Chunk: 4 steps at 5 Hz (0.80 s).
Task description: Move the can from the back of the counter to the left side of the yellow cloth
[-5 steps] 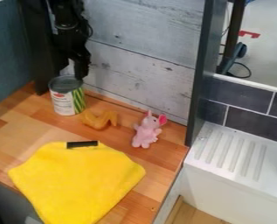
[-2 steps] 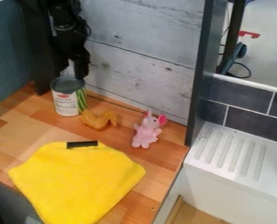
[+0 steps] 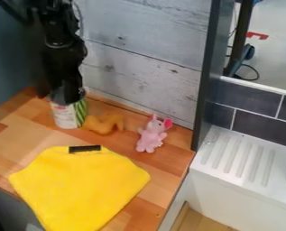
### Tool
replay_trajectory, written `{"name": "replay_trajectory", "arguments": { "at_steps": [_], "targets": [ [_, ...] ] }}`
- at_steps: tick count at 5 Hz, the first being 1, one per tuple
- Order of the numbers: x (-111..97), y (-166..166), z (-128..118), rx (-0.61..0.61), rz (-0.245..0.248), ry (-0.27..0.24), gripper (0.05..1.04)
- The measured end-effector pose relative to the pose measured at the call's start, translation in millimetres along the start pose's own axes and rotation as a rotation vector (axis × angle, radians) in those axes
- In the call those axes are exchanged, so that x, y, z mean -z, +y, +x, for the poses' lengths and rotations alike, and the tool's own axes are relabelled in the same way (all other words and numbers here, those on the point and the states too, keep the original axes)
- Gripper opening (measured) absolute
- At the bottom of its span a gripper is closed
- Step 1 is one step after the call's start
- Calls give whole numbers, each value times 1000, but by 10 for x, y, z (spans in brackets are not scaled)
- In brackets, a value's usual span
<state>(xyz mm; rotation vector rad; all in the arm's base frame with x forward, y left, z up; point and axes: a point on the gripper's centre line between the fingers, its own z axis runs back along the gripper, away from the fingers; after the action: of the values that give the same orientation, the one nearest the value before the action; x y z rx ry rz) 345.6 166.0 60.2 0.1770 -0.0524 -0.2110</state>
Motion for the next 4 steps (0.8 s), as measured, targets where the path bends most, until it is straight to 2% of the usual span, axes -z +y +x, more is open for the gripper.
{"name": "replay_trajectory", "arguments": {
  "at_steps": [1, 2, 3, 4],
  "targets": [
    [13, -48, -94, 41, 23, 15, 1000],
    [10, -81, -294, 64, 44, 86, 1000],
    [-25, -163, -696, 90, 62, 221, 1000],
    [-25, -209, -999, 113, 66, 313, 1000]
  ]
}}
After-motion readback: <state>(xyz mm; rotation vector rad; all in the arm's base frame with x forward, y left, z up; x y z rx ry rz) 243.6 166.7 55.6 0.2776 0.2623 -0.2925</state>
